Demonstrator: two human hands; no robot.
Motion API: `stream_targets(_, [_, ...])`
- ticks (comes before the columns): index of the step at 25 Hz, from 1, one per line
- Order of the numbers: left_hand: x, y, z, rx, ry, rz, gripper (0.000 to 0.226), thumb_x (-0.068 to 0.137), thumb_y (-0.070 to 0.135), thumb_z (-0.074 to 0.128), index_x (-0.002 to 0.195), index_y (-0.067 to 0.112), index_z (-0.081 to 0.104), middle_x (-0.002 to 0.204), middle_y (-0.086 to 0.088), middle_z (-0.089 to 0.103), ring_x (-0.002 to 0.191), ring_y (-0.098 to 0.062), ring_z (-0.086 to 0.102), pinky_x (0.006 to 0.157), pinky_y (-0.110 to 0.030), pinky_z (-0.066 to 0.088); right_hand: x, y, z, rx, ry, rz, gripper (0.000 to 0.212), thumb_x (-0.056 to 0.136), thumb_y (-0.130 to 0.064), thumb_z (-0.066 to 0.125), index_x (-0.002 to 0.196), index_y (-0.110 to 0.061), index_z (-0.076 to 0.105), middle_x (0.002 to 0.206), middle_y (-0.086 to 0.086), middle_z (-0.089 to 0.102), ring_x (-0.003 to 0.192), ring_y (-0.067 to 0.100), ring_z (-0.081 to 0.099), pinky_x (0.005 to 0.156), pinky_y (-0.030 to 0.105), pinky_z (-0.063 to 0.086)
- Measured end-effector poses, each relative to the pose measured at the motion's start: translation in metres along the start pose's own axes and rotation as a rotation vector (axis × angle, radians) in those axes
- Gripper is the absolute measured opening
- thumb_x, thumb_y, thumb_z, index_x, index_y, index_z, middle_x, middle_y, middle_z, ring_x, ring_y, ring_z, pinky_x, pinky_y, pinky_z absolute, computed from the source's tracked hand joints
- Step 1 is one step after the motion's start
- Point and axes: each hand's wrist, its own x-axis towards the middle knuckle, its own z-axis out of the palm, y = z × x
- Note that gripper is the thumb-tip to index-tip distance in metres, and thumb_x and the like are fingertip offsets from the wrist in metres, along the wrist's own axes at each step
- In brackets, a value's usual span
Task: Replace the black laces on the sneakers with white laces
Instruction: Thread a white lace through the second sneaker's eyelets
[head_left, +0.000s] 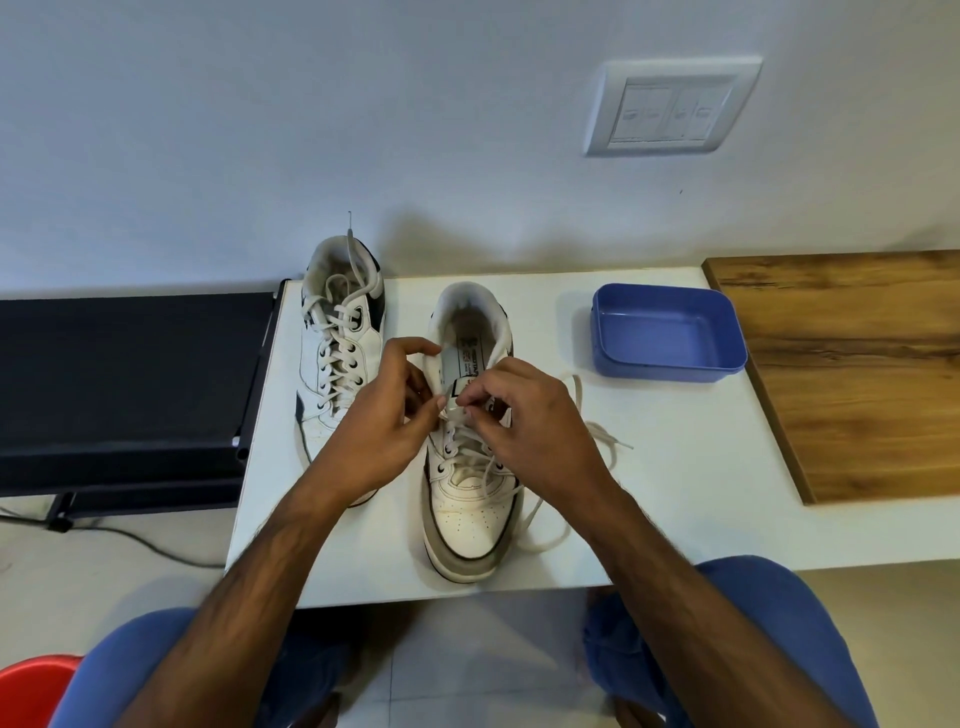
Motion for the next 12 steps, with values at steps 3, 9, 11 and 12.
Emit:
stream_targets(3, [0.0,-0.002,0.0,-0.014,-0.006,0.005,0.048,0.099,0.008,0.061,0.131,0.034,0.035,0.084,-0.005,0.059,0.08,-0.021,0.069,0.073,-0.039,0.057,0.001,-0.006,0.005,-0.072,-0.012,0.022,0.007,0.091,-0.016,0.07,0.097,-0.018,0.072,0.094,-0.008,0.06,0.083,0.009,0.057,0.072,0.037,0.054])
stream_targets(9, [0.001,-0.005,-0.001,-0.023,-0.014,0.029,0.049,0.099,0.007,0.061,0.132,0.032,0.035,0.084,-0.006,0.059,0.08,-0.024,0.069,0.076,-0.049,0.056,0.001,-0.018,0.008,-0.154,-0.002,0.043,0.008,0.092,-0.018,0.069,0.099,-0.017,0.069,0.095,-0.007,0.056,0.08,0.012,0.056,0.067,0.03,0.052])
stream_targets(11, [0.0,-0.005,-0.001,-0.03,-0.018,0.036,0.049,0.099,0.007,0.06,0.132,0.034,0.035,0.085,-0.007,0.06,0.081,-0.026,0.069,0.076,-0.051,0.056,0.001,-0.02,0.009,-0.168,-0.009,0.053,0.007,0.093,-0.018,0.068,0.1,-0.015,0.068,0.096,-0.005,0.056,0.08,0.012,0.055,0.065,0.025,0.046])
stream_targets(12, [0.0,-0.005,-0.001,-0.037,-0.022,0.041,0.049,0.099,0.007,0.06,0.132,0.034,0.035,0.085,-0.007,0.06,0.081,-0.026,0.069,0.076,-0.051,0.056,0.001,-0.021,0.01,-0.173,-0.014,0.053,0.007,0.094,-0.017,0.068,0.1,-0.014,0.067,0.097,-0.004,0.056,0.08,0.012,0.055,0.065,0.024,0.044])
